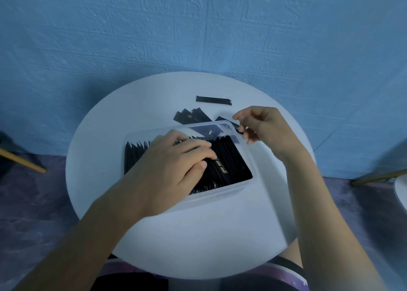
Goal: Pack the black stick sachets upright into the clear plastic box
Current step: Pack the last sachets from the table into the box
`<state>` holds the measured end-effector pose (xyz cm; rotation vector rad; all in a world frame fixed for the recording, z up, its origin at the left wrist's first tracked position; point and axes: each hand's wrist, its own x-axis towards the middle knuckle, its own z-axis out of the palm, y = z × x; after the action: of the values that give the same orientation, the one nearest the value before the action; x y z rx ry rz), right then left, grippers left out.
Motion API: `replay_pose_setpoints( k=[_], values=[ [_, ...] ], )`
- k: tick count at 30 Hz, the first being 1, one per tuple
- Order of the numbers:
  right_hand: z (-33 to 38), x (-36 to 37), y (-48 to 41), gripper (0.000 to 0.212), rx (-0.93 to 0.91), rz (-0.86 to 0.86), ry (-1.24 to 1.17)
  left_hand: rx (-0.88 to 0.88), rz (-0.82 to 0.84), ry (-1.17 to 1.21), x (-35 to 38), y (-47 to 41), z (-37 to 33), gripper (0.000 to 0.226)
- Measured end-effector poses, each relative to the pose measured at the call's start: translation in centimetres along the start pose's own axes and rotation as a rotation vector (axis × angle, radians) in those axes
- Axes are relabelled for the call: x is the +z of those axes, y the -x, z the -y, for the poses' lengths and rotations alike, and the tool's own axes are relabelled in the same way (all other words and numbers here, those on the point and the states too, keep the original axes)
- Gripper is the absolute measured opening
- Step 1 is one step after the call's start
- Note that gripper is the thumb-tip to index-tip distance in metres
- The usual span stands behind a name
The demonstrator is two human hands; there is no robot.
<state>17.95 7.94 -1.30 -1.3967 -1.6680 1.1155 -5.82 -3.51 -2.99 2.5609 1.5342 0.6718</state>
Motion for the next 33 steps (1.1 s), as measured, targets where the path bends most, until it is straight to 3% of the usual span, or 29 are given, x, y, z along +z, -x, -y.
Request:
replay_pose_setpoints(
  k=[3,5,7,12,15,18,26,33],
  values=[
    [-3.1,0.3,-2.5,0.008,0.009,-0.136,0.332,-0.009,0.040,-0.018,-0.3,0.1,0.0,0.041],
    [-4.2,0.5,-3.4,0.022,0.047,-0.126,0.581,-0.020,0.055,-0.018,-0.4,0.2,0.1,0.041],
    [-4.5,0.4,-3.9,0.030,0.077,-0.105,0.671,-0.027,0.045,-0.017,-0.5,0.4,0.3,0.040],
    [-3.9,-0.3,-4.2,0.018,0.183,-0.069,0.642,-0.035,0.011,0.010,-0.5,0.5,0.4,0.037],
    [-3.5,-0.7,-3.8,0.004,0.125,-0.077,0.436,-0.036,0.012,0.016,-0.4,0.5,0.4,0.038],
    [-2.7,-0.2,-3.0,0.008,0.053,0.074,0.311,-0.041,0.015,0.022,-0.4,0.4,0.5,0.037],
    [-3.0,1.6,-3.0,0.023,-0.016,0.164,0.518,-0.057,0.020,0.030,-0.5,0.3,0.3,0.038],
    [-2.8,-0.2,-1.9,0.012,0.068,0.222,0.559,-0.051,-0.001,0.039,-0.5,0.4,0.2,0.038]
  ],
)
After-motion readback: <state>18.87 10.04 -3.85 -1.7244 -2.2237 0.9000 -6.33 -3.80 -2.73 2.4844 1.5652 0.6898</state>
